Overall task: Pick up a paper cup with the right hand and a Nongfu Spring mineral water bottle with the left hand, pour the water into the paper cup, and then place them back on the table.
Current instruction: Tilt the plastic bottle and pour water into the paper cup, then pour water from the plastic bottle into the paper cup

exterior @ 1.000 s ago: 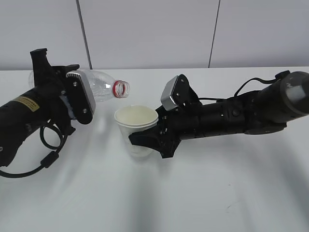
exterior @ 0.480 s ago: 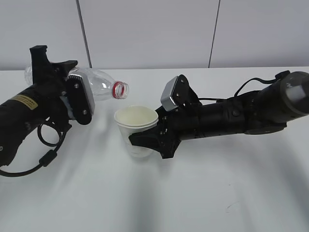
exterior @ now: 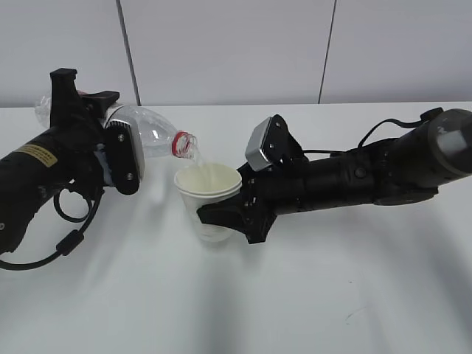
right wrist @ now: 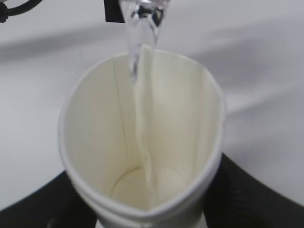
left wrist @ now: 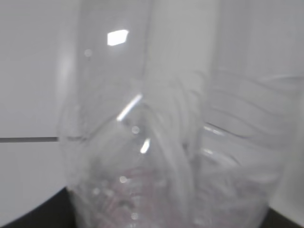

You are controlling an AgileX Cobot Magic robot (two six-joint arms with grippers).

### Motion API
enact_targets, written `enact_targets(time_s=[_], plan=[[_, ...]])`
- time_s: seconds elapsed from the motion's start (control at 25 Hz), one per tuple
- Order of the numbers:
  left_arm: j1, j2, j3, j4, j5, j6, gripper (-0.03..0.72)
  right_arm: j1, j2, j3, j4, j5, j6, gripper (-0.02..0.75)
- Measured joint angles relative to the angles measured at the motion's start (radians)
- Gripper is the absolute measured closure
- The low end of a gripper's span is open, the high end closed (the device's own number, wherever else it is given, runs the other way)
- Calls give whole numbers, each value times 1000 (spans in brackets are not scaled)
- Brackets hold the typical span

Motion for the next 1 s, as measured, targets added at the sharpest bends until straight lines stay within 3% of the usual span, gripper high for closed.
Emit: enact_targets(time_s=[1.0], plan=[[0, 0, 0, -12, -23, 34, 314, 0, 0, 0, -6, 2, 0, 303]])
